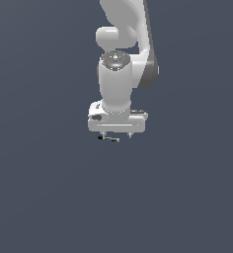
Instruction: Pick up the object and move it to a goal position.
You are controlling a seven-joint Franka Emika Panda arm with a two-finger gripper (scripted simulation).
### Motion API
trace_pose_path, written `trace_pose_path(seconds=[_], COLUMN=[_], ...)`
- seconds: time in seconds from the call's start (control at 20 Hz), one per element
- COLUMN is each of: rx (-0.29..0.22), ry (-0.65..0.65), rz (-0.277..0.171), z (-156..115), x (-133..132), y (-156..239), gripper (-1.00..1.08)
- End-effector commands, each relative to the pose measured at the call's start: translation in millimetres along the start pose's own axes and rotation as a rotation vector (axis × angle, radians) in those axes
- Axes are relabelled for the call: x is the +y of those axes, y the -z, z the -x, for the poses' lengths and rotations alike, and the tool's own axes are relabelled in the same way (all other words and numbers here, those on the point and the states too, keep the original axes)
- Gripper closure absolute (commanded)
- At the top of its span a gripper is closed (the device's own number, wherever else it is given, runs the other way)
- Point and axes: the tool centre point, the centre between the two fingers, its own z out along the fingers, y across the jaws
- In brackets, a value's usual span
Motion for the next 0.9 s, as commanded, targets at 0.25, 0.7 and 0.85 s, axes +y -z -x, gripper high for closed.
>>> trace_pose_path(seconds=[0.25, 0.7, 0.85], rx=[0.008, 0.019, 0.018], ry=[-0.008, -0.022, -0.008], rz=[0.008, 0.021, 0.022], z=[-1, -2, -1], x=[11, 27, 28], y=[3, 9, 7], gripper=[-0.92, -0.92, -0.92])
